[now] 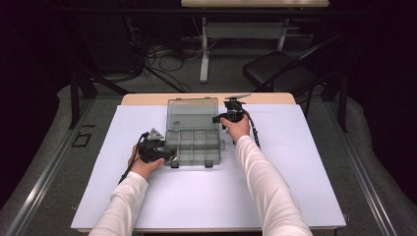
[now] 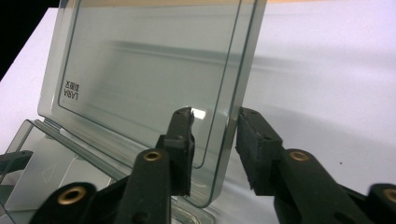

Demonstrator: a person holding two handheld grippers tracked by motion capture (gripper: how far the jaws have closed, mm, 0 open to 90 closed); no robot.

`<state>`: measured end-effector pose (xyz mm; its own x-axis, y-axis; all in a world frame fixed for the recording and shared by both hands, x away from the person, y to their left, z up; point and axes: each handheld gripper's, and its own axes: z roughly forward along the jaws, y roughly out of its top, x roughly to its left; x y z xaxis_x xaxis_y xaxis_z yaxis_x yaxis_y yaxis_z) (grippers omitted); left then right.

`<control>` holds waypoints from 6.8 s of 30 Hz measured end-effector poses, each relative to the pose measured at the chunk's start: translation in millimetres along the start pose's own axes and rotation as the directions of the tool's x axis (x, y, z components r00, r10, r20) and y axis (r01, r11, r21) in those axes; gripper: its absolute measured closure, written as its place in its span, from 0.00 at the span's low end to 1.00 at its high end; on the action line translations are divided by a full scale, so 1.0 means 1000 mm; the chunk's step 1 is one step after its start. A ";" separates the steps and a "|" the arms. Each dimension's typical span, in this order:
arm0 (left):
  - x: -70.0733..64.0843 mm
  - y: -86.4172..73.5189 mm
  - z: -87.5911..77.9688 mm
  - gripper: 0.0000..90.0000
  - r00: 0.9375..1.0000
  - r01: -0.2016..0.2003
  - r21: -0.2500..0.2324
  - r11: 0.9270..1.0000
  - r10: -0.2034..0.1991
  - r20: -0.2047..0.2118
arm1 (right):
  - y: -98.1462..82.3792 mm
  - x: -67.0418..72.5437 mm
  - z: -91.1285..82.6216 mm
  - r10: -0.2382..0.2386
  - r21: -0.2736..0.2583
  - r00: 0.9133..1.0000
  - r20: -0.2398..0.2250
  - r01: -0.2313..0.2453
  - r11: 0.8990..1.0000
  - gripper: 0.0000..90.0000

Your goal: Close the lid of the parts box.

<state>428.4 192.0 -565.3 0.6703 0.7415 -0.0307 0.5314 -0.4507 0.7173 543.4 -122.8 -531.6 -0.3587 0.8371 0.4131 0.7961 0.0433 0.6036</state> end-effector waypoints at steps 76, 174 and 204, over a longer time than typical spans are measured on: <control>0.013 0.016 -0.031 0.47 0.993 0.120 -0.051 0.991 -0.119 0.011 | -0.036 0.019 -0.022 -0.247 -0.275 0.957 0.155 0.282 0.919 0.94; 0.068 0.122 -0.033 0.92 0.990 0.061 -0.216 0.974 -0.088 -0.114 | -0.034 0.026 -0.041 -0.244 -0.328 0.960 0.140 0.277 0.903 0.76; 0.053 0.106 -0.048 0.92 0.991 -0.023 -0.274 0.961 -0.015 -0.134 | 0.009 0.057 -0.088 -0.263 -0.287 0.954 0.141 0.294 0.912 1.00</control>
<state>495.2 206.9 -457.8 0.5865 0.8083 0.0524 0.3535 -0.3137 0.8813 487.5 -122.5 -442.5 -0.4834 0.8643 0.1392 0.4807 0.1292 0.8673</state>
